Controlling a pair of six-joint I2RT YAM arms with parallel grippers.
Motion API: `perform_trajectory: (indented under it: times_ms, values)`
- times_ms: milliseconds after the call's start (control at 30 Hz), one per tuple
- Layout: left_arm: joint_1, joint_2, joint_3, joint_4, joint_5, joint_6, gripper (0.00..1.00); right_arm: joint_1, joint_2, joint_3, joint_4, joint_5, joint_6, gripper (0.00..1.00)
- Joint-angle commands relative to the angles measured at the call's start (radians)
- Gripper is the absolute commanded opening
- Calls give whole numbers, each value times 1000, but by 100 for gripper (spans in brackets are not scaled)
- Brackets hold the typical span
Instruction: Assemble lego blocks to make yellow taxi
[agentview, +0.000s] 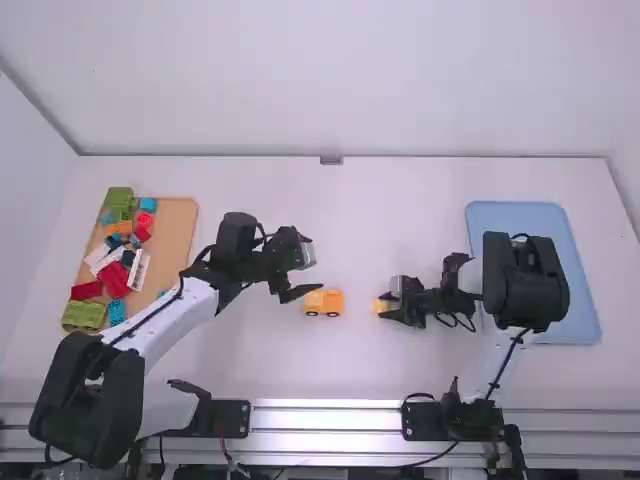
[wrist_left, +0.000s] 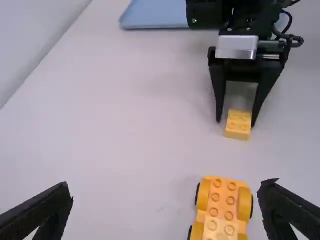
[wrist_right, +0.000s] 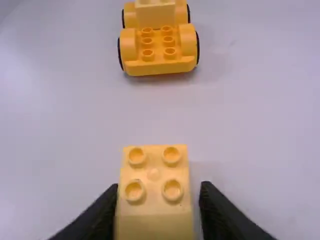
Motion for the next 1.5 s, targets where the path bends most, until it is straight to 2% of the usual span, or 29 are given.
perform_trajectory:
  times_ms: [0,33,133,300,367,467,600,900,1033,1300,1367,1467]
  values:
    - [-4,4,-10,-13,30,-14,99,-1,18,11,-9,2,-7,33]
    - [-4,4,-10,-29,30,-13,99,-1,17,16,-15,-6,-3,29]
    - [-5,4,-10,-77,30,-5,99,-1,9,37,-55,-33,7,28]
    - [-4,18,-27,-192,163,217,99,11,-35,114,-244,-43,-87,27]
    - [-5,64,-56,-145,203,246,99,35,-74,160,-358,-42,-154,27]
    - [-4,135,-93,-47,203,242,99,60,-124,185,-410,-39,-174,27]
    - [-4,257,-117,69,226,241,99,103,-191,183,-360,-9,-86,28]
    - [-6,498,-108,299,208,189,99,251,-269,129,-98,97,231,26]
    - [-3,530,-109,330,166,189,99,296,-269,100,-26,95,271,26]
    - [-10,579,-109,378,137,190,100,364,-269,98,-28,105,272,24]
    - [-10,579,-109,383,134,189,94,372,-269,98,-28,111,272,24]
    - [-10,579,-109,389,130,189,69,393,-260,98,-20,113,272,22]
